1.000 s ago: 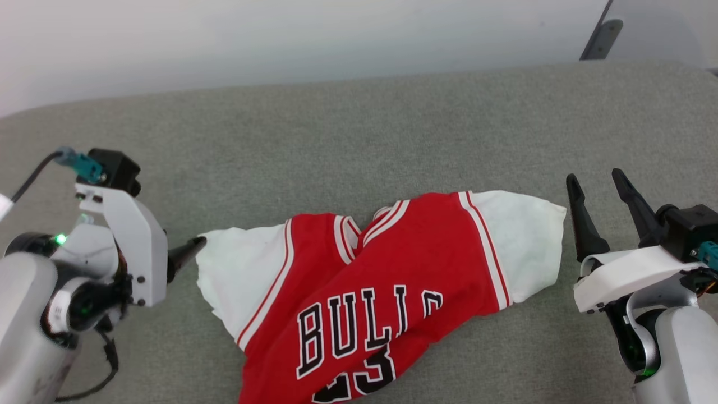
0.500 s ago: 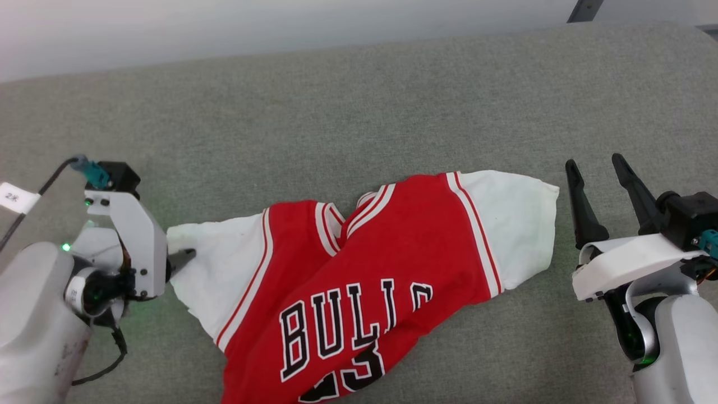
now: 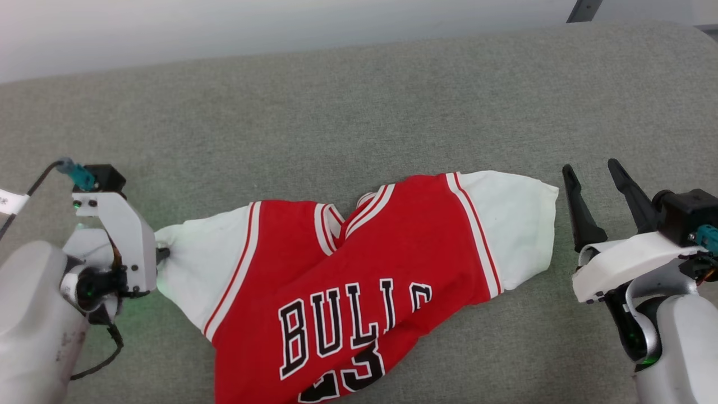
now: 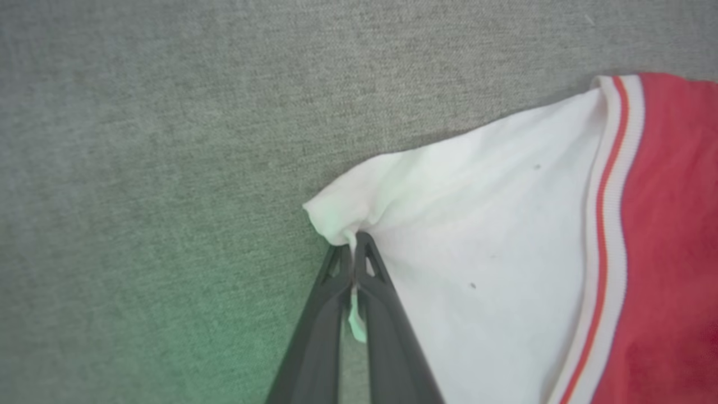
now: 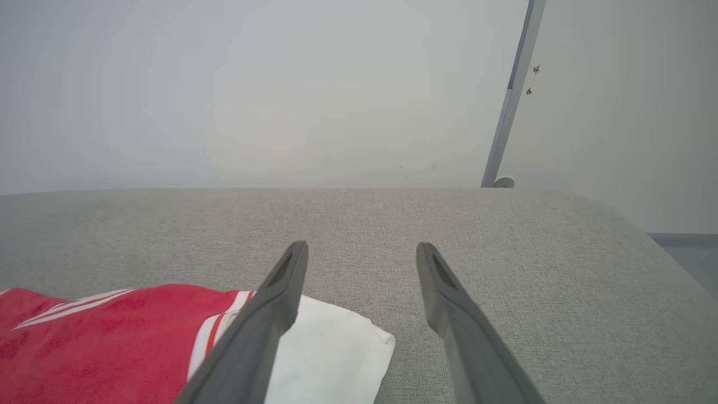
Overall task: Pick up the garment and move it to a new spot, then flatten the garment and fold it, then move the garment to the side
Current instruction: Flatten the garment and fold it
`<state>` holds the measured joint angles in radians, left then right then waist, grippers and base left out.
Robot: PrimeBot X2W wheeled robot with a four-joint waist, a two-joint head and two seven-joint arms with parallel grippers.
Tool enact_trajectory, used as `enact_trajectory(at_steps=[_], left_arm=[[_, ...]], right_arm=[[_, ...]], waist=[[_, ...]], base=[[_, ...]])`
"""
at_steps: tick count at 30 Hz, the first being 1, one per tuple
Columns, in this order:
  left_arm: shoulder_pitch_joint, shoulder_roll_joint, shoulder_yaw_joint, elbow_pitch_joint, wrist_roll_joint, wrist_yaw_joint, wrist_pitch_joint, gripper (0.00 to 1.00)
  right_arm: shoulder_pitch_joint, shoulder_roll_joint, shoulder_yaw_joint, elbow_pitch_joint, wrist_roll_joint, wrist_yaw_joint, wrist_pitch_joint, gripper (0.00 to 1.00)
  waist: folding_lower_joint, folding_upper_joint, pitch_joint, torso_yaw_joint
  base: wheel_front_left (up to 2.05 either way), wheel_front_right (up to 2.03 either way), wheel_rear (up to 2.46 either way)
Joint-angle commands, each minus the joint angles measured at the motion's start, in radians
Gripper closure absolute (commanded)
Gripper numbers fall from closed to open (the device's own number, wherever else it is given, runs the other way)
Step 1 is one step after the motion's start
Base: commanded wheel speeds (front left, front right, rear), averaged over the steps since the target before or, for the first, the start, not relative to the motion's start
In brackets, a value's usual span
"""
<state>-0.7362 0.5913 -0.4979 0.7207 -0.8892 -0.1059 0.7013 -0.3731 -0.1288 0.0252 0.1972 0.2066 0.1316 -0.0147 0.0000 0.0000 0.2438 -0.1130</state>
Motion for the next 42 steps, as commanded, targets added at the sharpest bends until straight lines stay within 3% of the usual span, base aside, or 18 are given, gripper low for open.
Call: enact_trajectory(at_steps=[1,12,16,27,28,29,36,42], left_arm=[[0.016,-0.011,-0.010,0.014,-0.005,-0.003,0.006,1.00],[0.000,-0.046,-0.040,-0.004,-0.004,-0.016,-0.010,1.00],[-0.013,-0.059,-0.049,-0.019,-0.002,-0.018,-0.014,1.00],[-0.045,-0.081,-0.058,-0.043,-0.004,-0.015,-0.025,1.00],[-0.046,-0.082,-0.058,-0.040,-0.005,-0.014,-0.026,1.00],[-0.047,-0.081,-0.058,-0.038,-0.005,-0.012,-0.026,1.00],[-0.083,-0.066,-0.054,-0.038,0.004,-0.007,-0.025,1.00],[-0.156,-0.044,-0.042,-0.086,0.018,-0.001,-0.032,1.00]], right_arm=[[0.006,-0.008,-0.002,0.002,0.001,-0.002,0.013,0.00],[-0.065,-0.051,-0.041,0.091,0.066,-0.002,0.306,0.00],[-0.111,-0.074,-0.047,0.163,0.085,-0.002,0.406,0.00],[-0.226,-0.061,-0.018,0.400,0.146,-0.002,0.601,0.00],[-0.233,-0.065,-0.004,0.422,0.143,-0.002,0.616,0.55],[-0.241,-0.064,0.004,0.441,0.152,-0.002,0.629,1.00],[-0.326,-0.097,0.034,0.475,0.176,-0.002,0.628,1.00],[-0.395,-0.128,0.064,0.410,0.216,-0.002,0.587,1.00]], waist=[[0.0000,0.0000,-0.003,0.003],[0.0000,0.0000,-0.003,0.041],[0.0000,0.0000,0.010,0.058],[0.0000,0.0000,0.057,0.088],[0.0000,0.0000,0.059,0.090],[0.0000,0.0000,0.061,0.091],[0.0000,0.0000,0.042,0.102],[0.0000,0.0000,-0.012,0.109]], base=[[0.00,0.00,0.00],[0.00,0.00,0.00],[0.00,0.00,0.00],[0.00,0.00,0.00],[0.00,0.00,0.00],[0.00,0.00,0.00],[0.00,0.00,0.00],[0.00,0.00,0.00]])
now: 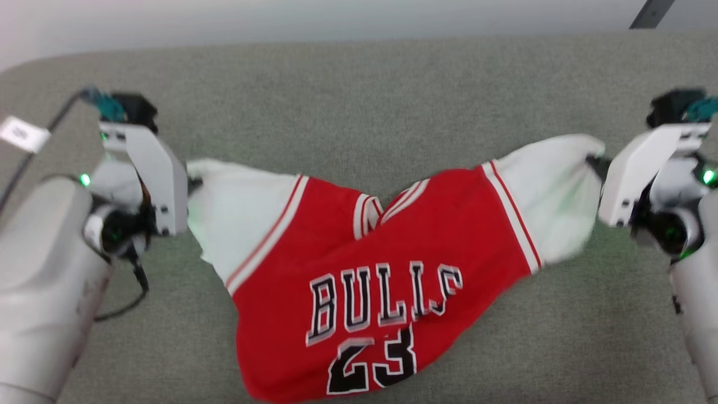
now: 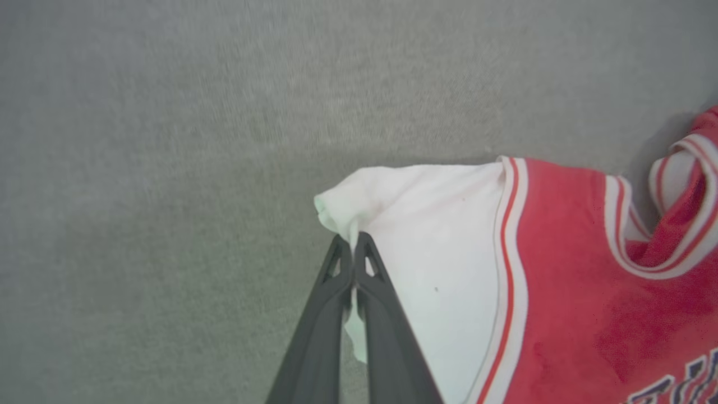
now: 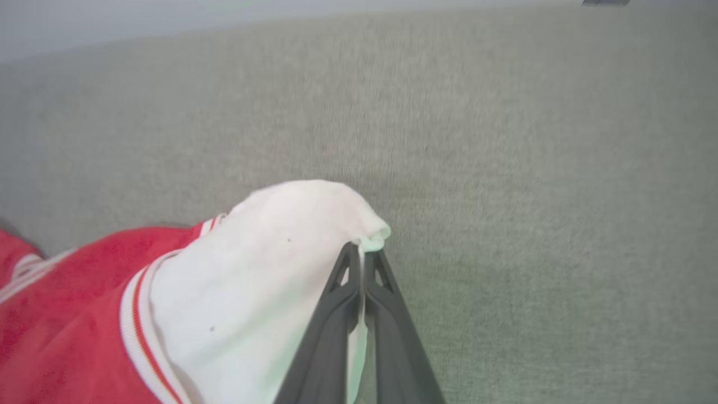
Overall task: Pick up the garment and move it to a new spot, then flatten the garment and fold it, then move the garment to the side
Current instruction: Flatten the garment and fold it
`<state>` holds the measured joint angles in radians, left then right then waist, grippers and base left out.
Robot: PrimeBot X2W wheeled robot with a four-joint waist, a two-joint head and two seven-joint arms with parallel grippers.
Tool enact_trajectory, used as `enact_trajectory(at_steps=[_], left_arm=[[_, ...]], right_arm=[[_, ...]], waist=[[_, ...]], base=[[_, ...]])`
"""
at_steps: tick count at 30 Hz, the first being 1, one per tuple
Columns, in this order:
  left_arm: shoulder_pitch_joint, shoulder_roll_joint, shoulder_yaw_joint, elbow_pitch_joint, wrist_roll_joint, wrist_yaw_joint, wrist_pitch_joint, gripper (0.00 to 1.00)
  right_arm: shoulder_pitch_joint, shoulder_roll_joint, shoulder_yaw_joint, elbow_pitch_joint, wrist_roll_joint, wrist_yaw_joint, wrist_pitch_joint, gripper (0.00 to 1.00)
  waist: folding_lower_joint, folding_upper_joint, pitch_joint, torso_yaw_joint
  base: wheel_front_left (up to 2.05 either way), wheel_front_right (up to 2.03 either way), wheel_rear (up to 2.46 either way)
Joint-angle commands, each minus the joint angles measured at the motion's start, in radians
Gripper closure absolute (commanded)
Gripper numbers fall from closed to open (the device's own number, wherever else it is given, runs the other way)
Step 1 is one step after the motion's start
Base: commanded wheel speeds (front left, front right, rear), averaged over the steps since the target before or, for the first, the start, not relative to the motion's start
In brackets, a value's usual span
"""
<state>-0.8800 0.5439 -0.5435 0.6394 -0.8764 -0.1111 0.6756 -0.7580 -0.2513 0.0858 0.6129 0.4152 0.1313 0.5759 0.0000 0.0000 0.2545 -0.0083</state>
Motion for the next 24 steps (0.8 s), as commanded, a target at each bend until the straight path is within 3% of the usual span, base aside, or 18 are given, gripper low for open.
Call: enact_trajectory(at_steps=[1,7,12,24], left_arm=[[-0.029,0.009,0.009,-0.014,0.007,0.009,-0.007,1.00],[-0.141,0.040,0.031,-0.066,0.034,0.036,-0.007,1.00],[-0.249,0.055,0.058,-0.072,0.078,0.054,-0.086,1.00],[-0.449,0.028,0.074,0.058,0.125,0.040,-0.203,1.00]], right_arm=[[-0.017,-0.010,0.011,-0.018,0.011,-0.001,-0.007,1.00],[-0.099,-0.038,0.054,-0.112,0.033,-0.001,-0.050,1.00],[-0.180,-0.054,0.079,-0.147,0.020,-0.001,-0.119,1.00],[-0.366,-0.073,0.162,-0.052,0.046,-0.001,-0.321,1.00]], waist=[[0.0000,0.0000,-0.035,0.005],[0.0000,0.0000,-0.114,0.010],[0.0000,0.0000,-0.169,0.014],[0.0000,0.0000,-0.248,0.023]], base=[[0.00,0.00,0.00],[0.00,0.00,0.00],[0.00,0.00,0.00],[0.00,0.00,0.00]])
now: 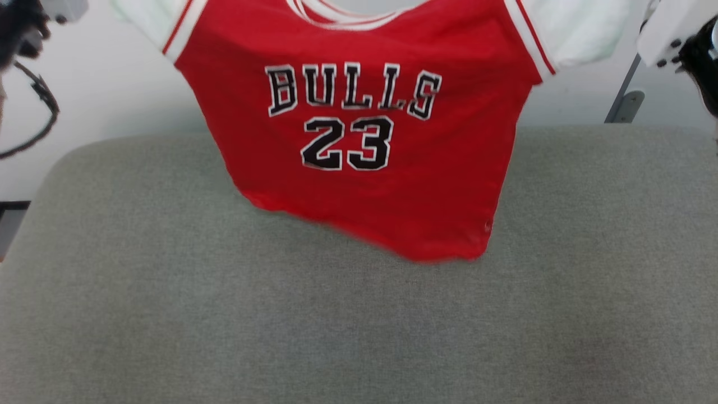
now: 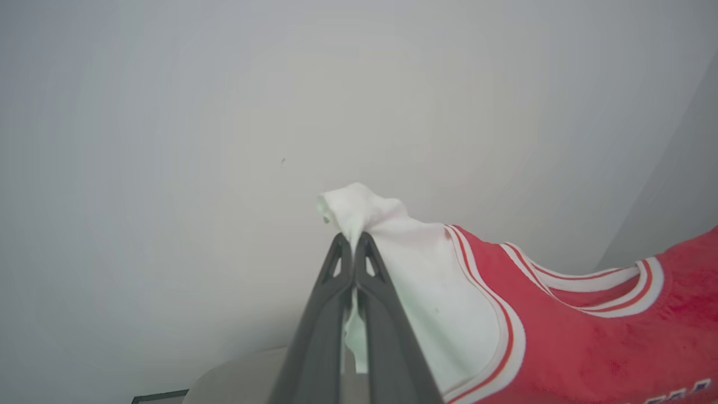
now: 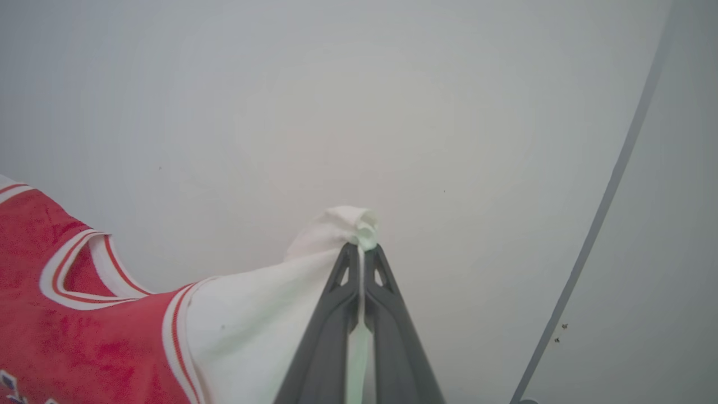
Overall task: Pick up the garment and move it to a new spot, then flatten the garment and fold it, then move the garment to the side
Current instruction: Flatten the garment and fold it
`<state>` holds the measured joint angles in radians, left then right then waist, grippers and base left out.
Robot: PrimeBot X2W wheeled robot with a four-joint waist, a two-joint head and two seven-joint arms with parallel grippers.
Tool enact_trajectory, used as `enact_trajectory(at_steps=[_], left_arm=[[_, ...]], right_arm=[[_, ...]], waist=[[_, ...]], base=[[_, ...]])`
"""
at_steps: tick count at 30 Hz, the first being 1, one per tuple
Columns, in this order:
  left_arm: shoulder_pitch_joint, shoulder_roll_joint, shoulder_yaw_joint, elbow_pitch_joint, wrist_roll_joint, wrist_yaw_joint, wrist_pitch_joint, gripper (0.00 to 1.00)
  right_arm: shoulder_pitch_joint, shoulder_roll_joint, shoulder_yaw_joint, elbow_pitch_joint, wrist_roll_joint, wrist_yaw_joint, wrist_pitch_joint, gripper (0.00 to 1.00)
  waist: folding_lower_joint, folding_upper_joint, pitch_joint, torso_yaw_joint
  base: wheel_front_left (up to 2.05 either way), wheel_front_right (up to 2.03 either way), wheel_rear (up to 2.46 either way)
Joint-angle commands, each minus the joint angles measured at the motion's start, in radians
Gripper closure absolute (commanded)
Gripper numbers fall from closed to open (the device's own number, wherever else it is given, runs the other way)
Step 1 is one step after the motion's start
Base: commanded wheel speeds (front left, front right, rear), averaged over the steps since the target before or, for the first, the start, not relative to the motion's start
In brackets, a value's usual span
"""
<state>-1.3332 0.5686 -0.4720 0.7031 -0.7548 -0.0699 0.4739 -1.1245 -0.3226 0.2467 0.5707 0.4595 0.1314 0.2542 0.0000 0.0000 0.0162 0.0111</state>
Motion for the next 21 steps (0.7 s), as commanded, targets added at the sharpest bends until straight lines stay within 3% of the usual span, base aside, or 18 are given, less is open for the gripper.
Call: enact_trajectory(at_steps=[1,11,21], left_arm=[[-0.012,-0.001,0.002,0.006,0.004,-0.002,-0.006,1.00],[-0.125,-0.029,-0.026,0.082,0.018,-0.029,-0.008,1.00],[-0.275,-0.072,-0.026,0.122,0.041,-0.036,-0.100,1.00]], right_arm=[[-0.014,0.002,0.007,0.007,0.007,-0.001,-0.004,1.00],[-0.124,0.003,0.065,0.105,0.084,-0.001,-0.017,1.00],[-0.324,-0.016,0.117,0.217,0.008,-0.001,-0.140,1.00]], waist=[[0.0000,0.0000,-0.014,0.004],[0.0000,0.0000,0.012,0.017],[0.0000,0.0000,0.259,0.040]], base=[[0.00,0.00,0.00],[0.00,0.00,0.00],[0.00,0.00,0.00]])
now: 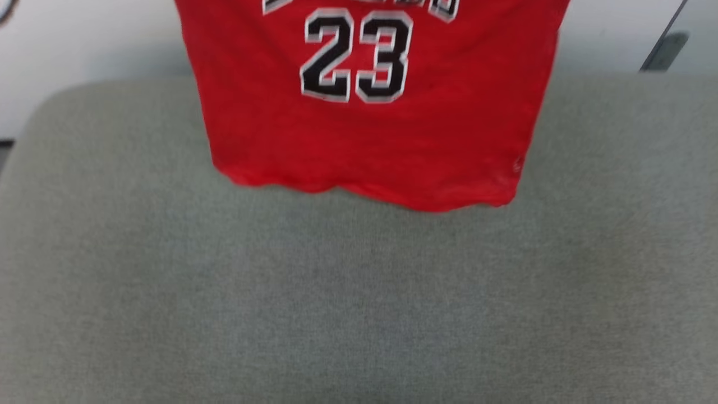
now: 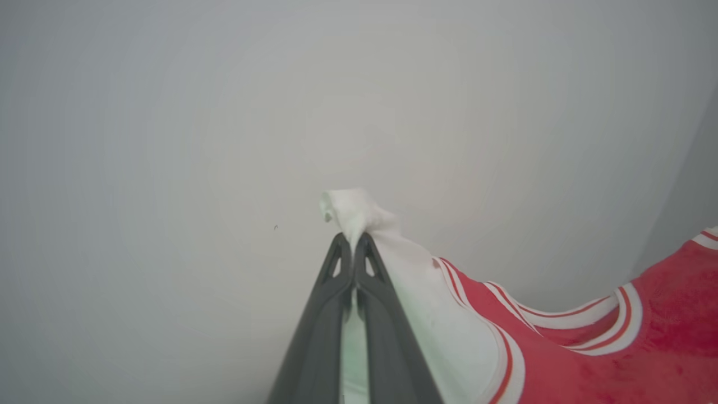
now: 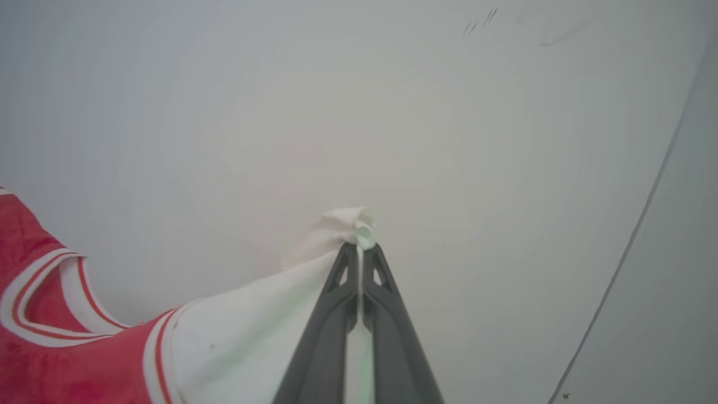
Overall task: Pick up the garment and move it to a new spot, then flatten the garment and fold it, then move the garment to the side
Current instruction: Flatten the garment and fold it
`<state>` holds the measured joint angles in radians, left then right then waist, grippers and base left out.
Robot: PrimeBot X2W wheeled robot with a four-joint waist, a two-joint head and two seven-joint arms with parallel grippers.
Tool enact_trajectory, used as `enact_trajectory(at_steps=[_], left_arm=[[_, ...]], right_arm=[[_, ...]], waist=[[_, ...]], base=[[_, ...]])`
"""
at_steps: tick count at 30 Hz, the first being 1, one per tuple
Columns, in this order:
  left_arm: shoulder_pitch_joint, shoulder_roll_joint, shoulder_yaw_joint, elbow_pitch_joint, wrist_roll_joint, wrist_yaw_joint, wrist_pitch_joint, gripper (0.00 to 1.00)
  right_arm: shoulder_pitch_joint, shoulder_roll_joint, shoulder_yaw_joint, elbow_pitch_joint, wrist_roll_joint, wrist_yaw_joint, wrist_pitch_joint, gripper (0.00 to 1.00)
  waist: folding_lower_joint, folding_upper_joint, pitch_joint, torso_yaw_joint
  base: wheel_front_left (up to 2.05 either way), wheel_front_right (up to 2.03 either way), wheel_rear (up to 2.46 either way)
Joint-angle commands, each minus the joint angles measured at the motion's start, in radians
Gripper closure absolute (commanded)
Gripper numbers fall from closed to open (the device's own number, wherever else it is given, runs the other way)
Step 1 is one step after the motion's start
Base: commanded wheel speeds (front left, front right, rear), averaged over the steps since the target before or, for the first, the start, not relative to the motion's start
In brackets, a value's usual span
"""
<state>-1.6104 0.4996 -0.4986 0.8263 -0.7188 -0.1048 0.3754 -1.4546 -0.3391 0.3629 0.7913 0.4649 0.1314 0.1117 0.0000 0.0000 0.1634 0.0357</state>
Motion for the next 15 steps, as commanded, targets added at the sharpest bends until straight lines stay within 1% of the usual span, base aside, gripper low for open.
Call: enact_trajectory(at_steps=[1,2,3,6,8,11,13,15], left_arm=[[-0.024,-0.009,0.002,0.008,0.005,-0.001,-0.009,1.00],[-0.044,-0.017,0.004,0.018,0.009,0.000,-0.025,1.00],[-0.090,-0.031,0.005,0.042,0.020,0.003,-0.065,1.00],[-0.170,-0.052,0.016,0.071,0.032,0.009,-0.146,1.00],[-0.224,-0.063,0.020,0.078,0.046,0.006,-0.213,1.00],[-0.279,-0.084,0.034,0.082,0.046,-0.003,-0.322,1.00],[-0.295,-0.096,0.039,0.085,0.035,-0.011,-0.381,1.00],[-0.289,-0.106,0.044,0.087,0.018,-0.018,-0.434,1.00]], right_arm=[[-0.027,0.001,0.005,0.011,-0.013,-0.001,-0.018,1.00],[-0.053,0.004,0.008,0.028,-0.026,-0.001,-0.042,1.00],[-0.111,0.008,0.008,0.062,-0.059,-0.001,-0.110,1.00],[-0.209,0.010,-0.006,0.108,-0.133,-0.001,-0.246,1.00],[-0.272,-0.003,-0.019,0.134,-0.220,-0.001,-0.331,1.00],[-0.327,-0.006,-0.040,0.131,-0.352,-0.001,-0.372,1.00],[-0.347,-0.010,-0.054,0.080,-0.435,-0.001,-0.376,1.00],[-0.318,-0.011,-0.077,0.028,-0.492,-0.001,-0.377,1.00]], waist=[[0.0000,0.0000,0.147,0.017],[0.0000,0.0000,0.179,0.020],[0.0000,0.0000,0.239,0.025],[0.0000,0.0000,0.325,0.034],[0.0000,0.0000,0.377,0.044],[0.0000,0.0000,0.448,0.063],[0.0000,0.0000,0.491,0.078],[0.0000,0.0000,0.524,0.092]], base=[[0.00,0.00,0.00],[0.00,0.00,0.00],[0.00,0.00,0.00],[0.00,0.00,0.00],[0.00,0.00,0.00],[0.00,0.00,0.00],[0.00,0.00,0.00],[0.00,0.00,0.00]])
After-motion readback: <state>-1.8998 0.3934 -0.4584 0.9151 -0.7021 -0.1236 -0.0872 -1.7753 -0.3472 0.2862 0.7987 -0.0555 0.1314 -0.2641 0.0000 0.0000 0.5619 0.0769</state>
